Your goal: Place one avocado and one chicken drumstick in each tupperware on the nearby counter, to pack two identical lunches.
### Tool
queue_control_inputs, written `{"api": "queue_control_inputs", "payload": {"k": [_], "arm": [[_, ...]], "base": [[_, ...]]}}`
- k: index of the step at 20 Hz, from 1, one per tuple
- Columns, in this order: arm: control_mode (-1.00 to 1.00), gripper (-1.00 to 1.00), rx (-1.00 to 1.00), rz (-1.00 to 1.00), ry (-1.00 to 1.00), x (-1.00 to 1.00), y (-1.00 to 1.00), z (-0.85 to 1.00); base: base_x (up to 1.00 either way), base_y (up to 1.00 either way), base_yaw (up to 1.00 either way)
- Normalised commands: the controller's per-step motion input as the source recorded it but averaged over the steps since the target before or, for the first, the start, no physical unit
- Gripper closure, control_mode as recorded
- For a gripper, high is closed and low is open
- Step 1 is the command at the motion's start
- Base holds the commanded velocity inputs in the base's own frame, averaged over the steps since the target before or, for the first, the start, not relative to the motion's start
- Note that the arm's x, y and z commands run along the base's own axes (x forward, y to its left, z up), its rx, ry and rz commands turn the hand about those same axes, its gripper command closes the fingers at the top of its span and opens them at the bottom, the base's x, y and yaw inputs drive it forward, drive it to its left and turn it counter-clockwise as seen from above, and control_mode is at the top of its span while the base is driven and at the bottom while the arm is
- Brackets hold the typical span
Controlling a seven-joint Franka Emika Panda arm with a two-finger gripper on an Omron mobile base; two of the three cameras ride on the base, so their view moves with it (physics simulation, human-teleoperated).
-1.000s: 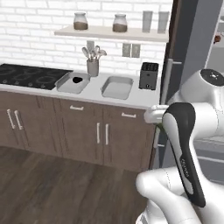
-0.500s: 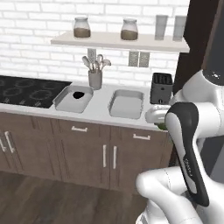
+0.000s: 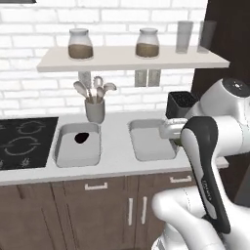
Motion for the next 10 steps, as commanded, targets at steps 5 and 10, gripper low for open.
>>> {"api": "queue_control_inputs", "payload": {"k": [5, 10], "arm": [[1.0, 1.0, 0.0, 0.0, 0.0, 0.0, 0.0, 0.0], [-1.0, 1.0, 0.01, -0.4, 0.24, 0.57, 0.07, -0.71]], "base": [[0.74, 0.29, -0.63], [0.0, 0.0, 0.0]]}}
